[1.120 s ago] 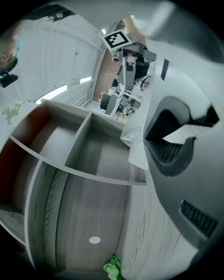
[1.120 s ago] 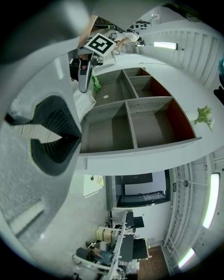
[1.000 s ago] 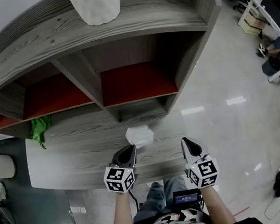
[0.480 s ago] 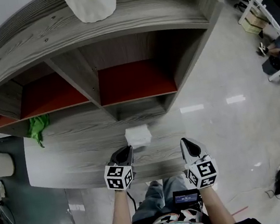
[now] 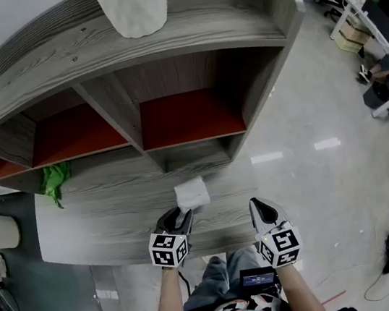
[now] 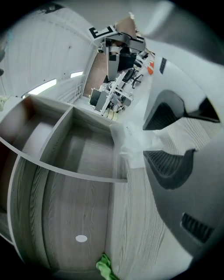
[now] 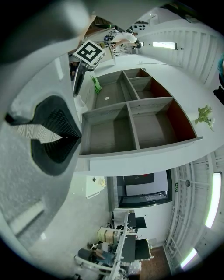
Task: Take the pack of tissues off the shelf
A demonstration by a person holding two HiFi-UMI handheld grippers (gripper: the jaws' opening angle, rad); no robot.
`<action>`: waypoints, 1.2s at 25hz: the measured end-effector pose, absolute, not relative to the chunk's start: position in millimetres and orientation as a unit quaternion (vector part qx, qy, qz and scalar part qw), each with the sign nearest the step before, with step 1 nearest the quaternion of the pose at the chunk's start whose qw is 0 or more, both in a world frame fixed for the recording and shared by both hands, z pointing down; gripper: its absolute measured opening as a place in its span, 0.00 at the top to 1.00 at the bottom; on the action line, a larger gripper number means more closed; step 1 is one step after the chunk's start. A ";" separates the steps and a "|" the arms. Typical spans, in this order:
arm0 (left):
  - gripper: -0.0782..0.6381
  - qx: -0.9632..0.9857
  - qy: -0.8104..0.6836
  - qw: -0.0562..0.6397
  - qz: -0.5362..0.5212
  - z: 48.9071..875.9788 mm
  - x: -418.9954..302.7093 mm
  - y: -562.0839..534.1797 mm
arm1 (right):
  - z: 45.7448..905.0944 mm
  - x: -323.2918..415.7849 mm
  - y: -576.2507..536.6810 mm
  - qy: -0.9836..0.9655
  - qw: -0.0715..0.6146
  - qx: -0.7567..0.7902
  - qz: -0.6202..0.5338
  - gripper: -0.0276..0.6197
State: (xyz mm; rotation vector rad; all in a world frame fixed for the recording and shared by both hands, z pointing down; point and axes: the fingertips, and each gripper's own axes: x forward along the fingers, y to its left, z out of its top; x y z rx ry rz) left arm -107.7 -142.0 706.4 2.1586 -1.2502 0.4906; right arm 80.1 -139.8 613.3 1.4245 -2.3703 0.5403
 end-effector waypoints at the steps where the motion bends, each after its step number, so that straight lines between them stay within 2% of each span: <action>1: 0.71 0.811 -0.469 0.298 0.183 706.6 -107.0 -140.9 | 612.9 79.8 -138.8 -0.830 0.162 0.499 0.189 0.95; 12: 0.59 0.790 -0.518 0.263 0.199 704.0 -122.7 -141.2 | 606.1 72.4 -134.1 -0.833 0.156 0.500 0.182 0.95; 27: 0.59 0.812 -0.511 0.271 0.077 621.1 -120.1 -153.5 | 567.9 51.6 -133.0 -0.846 0.129 0.497 0.148 0.95; 30: 0.68 0.819 -0.511 0.252 0.063 598.7 -119.0 -155.0 | 558.5 49.3 -131.7 -0.846 0.122 0.500 0.141 0.95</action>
